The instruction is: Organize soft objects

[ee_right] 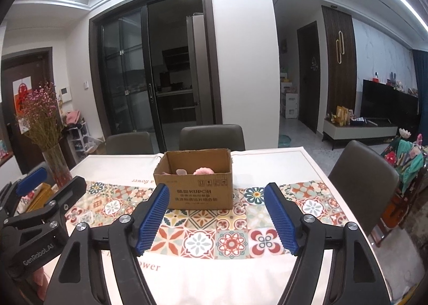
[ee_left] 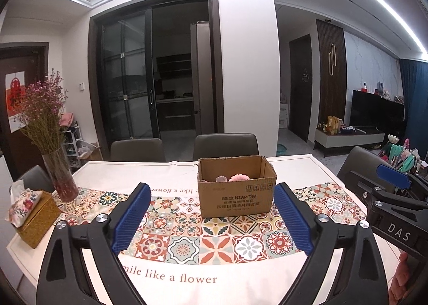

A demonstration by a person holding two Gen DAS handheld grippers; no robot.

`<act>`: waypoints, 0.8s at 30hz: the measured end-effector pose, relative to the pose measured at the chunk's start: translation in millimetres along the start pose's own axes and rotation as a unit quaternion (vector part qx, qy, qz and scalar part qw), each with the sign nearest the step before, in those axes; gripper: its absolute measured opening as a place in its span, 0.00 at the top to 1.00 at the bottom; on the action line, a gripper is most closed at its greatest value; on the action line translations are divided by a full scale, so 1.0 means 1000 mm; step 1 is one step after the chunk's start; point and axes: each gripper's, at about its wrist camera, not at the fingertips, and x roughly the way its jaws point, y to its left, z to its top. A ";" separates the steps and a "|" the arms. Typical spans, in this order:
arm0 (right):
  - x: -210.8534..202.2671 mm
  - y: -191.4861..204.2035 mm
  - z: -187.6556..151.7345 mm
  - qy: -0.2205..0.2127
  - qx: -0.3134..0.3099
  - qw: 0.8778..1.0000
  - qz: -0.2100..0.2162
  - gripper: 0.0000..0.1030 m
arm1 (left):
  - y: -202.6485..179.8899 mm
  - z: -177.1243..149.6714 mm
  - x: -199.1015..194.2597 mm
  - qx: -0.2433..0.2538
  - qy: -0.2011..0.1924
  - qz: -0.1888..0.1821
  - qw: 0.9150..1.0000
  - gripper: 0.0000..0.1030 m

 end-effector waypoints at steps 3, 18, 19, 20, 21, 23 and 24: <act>-0.009 0.000 -0.004 -0.001 -0.001 1.000 0.000 0.28 | -0.002 -0.003 -0.010 0.001 -0.003 0.009 1.000 0.02; -0.035 0.002 -0.015 -0.004 0.000 1.000 0.000 0.28 | -0.005 -0.014 -0.039 0.001 -0.005 0.020 1.000 0.00; -0.035 0.003 -0.015 -0.004 -0.001 1.000 0.000 0.28 | -0.005 -0.015 -0.041 0.001 -0.008 0.020 1.000 0.00; -0.035 0.005 -0.016 -0.004 -0.001 1.000 0.000 0.28 | -0.005 -0.015 -0.043 0.001 -0.010 0.021 1.000 0.00; -0.035 0.005 -0.016 -0.004 -0.001 1.000 -0.001 0.28 | -0.006 -0.015 -0.044 0.001 -0.013 0.023 1.000 0.00; -0.037 0.005 -0.018 -0.004 -0.001 1.000 -0.001 0.28 | -0.006 -0.016 -0.046 0.003 -0.015 0.026 1.000 0.00; -0.038 0.005 -0.018 -0.005 -0.001 1.000 -0.002 0.28 | -0.007 -0.016 -0.047 0.003 -0.017 0.027 1.000 0.00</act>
